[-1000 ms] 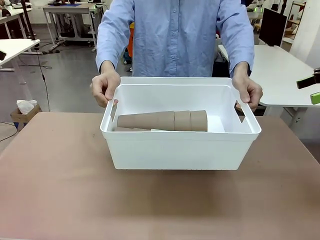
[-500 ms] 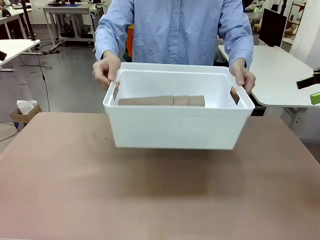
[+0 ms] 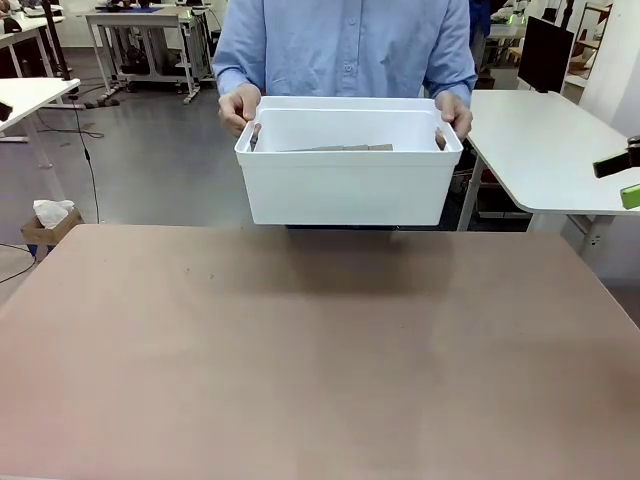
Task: Stack the cups and store them in the basket.
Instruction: Place the stack of Reusable plastic cups into the Pantry Basket.
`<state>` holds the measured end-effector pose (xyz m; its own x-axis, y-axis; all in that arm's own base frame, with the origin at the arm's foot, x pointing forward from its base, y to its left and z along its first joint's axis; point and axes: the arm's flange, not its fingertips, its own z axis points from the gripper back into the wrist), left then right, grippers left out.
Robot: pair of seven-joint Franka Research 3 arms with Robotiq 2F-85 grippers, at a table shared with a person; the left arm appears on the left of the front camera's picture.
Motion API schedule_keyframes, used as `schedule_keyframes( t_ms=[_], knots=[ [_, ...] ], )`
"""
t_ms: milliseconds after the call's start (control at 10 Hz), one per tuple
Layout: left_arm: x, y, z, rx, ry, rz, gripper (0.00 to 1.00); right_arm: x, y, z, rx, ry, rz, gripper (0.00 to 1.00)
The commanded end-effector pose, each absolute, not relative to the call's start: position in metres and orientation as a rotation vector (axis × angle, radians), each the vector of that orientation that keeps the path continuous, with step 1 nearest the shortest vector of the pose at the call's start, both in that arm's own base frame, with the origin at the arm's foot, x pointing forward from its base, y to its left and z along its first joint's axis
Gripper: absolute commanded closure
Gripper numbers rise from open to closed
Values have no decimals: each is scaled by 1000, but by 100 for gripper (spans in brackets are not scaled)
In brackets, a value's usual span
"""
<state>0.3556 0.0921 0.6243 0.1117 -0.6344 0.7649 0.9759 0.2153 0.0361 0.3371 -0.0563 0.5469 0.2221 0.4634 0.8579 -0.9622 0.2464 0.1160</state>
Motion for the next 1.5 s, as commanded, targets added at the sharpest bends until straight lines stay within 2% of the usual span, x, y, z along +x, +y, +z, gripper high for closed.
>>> schedule_keyframes(
  t_ms=[0, 1400],
  knots=[
    [355, 91, 627, -577, -760, -1269, 0, 336, -54, 549, 782, -815, 1116, 0],
    [355, 91, 627, -577, -760, -1269, 0, 336, -54, 549, 782, -815, 1116, 0]
  ],
)
